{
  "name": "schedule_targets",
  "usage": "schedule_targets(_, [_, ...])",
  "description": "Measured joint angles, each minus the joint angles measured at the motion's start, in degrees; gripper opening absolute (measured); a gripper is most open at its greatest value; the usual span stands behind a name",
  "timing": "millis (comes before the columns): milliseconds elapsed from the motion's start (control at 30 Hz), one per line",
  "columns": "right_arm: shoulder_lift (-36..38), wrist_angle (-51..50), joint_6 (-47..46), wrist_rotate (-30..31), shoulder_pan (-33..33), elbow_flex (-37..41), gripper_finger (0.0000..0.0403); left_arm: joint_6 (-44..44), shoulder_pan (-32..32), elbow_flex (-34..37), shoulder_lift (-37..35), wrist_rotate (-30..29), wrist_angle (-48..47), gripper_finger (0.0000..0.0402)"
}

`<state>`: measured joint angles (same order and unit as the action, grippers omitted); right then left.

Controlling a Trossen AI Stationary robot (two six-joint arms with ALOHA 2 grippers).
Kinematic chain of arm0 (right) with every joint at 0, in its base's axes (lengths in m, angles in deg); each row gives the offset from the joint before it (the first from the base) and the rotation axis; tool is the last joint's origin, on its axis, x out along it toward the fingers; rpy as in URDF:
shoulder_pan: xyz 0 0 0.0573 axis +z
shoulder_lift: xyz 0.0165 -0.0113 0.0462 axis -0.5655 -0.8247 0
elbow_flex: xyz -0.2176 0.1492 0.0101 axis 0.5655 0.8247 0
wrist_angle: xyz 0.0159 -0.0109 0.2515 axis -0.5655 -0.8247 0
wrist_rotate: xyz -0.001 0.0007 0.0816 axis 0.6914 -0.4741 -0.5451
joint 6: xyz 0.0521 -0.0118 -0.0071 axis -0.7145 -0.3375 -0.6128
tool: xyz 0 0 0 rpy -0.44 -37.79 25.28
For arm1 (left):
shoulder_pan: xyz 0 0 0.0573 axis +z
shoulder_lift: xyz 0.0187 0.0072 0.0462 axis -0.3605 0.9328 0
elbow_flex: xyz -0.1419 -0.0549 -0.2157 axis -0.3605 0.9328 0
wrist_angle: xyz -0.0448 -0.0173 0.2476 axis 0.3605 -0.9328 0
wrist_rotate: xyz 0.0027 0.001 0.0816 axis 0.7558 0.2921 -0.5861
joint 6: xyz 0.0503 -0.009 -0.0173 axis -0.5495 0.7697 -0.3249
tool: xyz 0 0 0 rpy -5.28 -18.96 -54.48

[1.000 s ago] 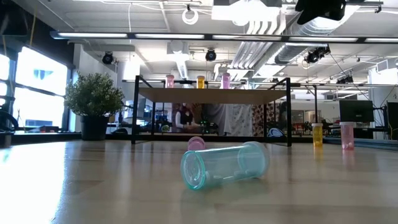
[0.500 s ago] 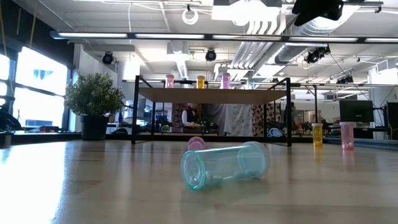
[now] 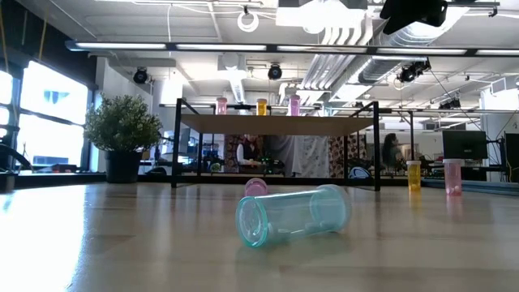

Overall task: Pick and place medicine bottles onto shelf by color
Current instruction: Put the left blue pill bottle on the shelf aligned with the other blue pill bottle

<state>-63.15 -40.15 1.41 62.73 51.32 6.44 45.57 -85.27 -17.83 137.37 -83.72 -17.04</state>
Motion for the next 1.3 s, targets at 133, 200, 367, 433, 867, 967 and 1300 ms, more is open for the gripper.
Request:
schedule_targets(133, [0.0,0.0,0.0,0.1,0.0,0.0,0.0137,1.2,0.1,0.0,4.5,0.6,1.4,0.0223])
schedule_targets(200, [0.0,0.0,0.0,0.1,0.0,0.0,0.0137,2.3,0.1,0.0,6.1,0.3,3.1,0.0223])
schedule_targets(367, [0.0,0.0,-0.3,0.1,0.0,0.0,0.0137,3.9,0.1,0.0,9.1,-1.3,5.0,0.0223])
schedule_targets(433, [0.0,0.0,-0.4,0.1,0.0,0.0,0.0137,4.9,0.1,0.0,10.2,-2.0,5.0,0.0223])
schedule_targets(867, [0.0,0.8,-0.4,1.7,0.0,0.0,0.0137,12.3,0.1,0.0,15.8,-5.9,4.9,0.0223])
schedule_targets(967, [0.0,0.9,-0.4,1.7,0.0,0.0,0.0137,13.8,0.0,0.0,16.1,-7.3,4.8,0.0223])
schedule_targets(1300, [0.0,1.0,-0.4,1.8,0.0,0.0,0.0137,15.4,0.0,0.0,16.8,-9.2,4.4,0.0185])
